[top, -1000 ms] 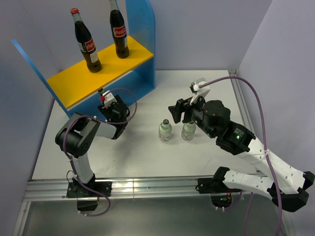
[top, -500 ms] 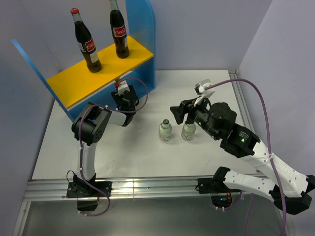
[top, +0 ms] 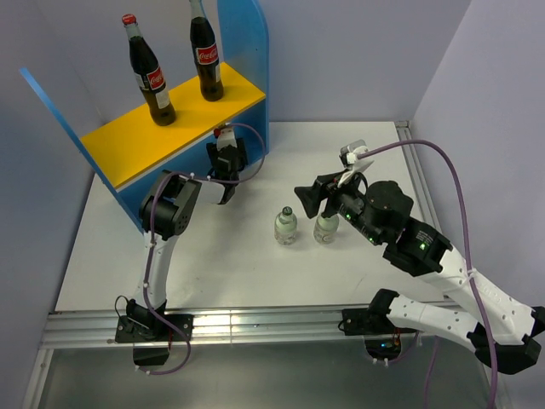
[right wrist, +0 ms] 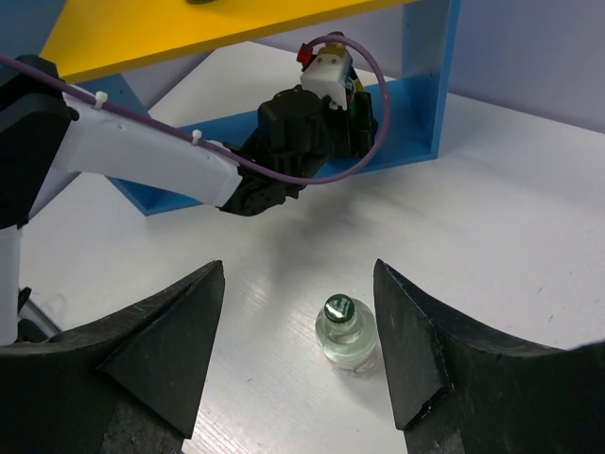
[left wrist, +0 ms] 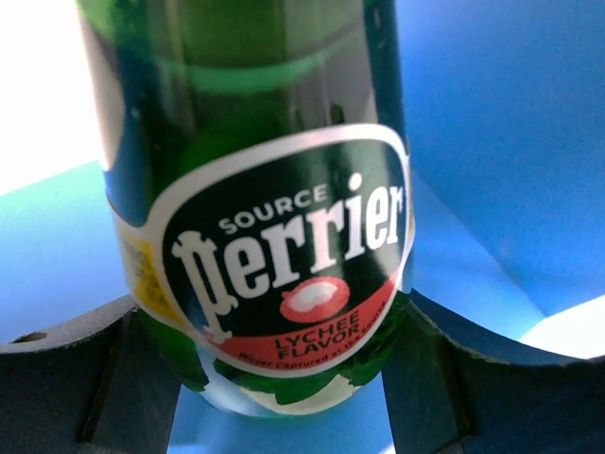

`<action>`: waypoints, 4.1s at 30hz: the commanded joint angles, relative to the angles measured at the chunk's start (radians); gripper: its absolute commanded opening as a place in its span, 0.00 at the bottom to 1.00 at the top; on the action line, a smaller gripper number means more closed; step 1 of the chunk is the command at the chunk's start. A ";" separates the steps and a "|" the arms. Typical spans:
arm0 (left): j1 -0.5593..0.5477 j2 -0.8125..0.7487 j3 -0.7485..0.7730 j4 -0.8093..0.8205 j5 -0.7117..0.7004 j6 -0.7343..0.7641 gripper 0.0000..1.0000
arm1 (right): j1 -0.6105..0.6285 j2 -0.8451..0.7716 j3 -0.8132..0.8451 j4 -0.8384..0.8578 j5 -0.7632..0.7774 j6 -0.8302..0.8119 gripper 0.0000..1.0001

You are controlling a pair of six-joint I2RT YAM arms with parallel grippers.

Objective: Place and organize the beverage onto the shelf

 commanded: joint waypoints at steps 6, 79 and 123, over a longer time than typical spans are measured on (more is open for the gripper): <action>0.018 -0.004 0.147 0.068 0.055 0.020 0.09 | -0.007 -0.046 -0.002 0.043 -0.004 -0.021 0.72; -0.125 -0.558 -0.468 -0.003 0.066 -0.088 0.99 | -0.025 -0.051 -0.016 0.040 0.058 -0.024 0.77; -0.510 -0.745 -0.580 -0.038 0.408 0.107 0.85 | -0.097 -0.270 0.019 -0.198 -0.042 -0.041 0.88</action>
